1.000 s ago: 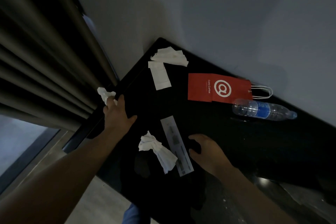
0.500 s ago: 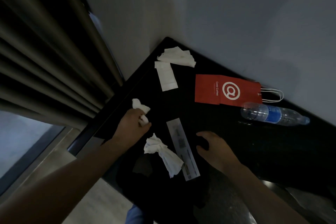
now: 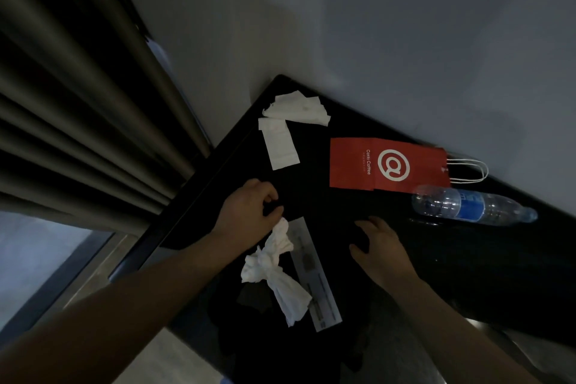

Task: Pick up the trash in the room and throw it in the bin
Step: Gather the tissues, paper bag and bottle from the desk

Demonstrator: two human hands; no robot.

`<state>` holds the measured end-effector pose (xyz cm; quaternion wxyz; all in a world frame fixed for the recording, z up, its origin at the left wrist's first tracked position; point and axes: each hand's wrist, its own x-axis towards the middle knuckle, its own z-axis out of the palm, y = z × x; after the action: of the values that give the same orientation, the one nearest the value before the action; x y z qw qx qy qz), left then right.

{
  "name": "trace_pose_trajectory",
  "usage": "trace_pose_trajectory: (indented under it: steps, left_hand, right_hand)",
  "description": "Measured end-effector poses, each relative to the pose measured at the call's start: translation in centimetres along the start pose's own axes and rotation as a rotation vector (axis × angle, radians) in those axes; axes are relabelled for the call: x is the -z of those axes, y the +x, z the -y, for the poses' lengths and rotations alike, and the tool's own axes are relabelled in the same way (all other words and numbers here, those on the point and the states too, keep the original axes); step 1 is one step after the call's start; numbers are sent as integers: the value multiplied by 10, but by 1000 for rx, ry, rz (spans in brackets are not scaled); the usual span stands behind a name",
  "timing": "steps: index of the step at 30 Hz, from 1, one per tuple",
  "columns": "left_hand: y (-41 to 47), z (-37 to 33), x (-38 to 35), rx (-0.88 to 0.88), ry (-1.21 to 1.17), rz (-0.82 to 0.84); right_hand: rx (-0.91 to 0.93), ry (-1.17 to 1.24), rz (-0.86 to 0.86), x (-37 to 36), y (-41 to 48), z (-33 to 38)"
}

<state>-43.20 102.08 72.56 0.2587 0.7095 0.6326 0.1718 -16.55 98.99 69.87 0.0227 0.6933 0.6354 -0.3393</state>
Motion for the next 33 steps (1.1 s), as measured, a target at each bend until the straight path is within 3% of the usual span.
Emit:
trace_pose_trajectory:
  steps: [7, 16, 24, 29, 33]
  left_hand:
    - [97, -1, -2, 24, 102, 33]
    - [195, 10, -13, 42, 285, 72]
    - [206, 26, -23, 181, 396, 360]
    - [196, 25, -26, 174, 381, 282]
    - [181, 26, -31, 172, 187, 241]
  right_hand:
    - [-126, -163, -13, 2, 20, -1]
    - [-157, -171, -19, -2, 25, 0]
    - [-161, -182, -13, -2, 25, 0]
    - [-160, -215, -5, -2, 25, 1]
    - [-155, -238, -16, -1, 23, 3]
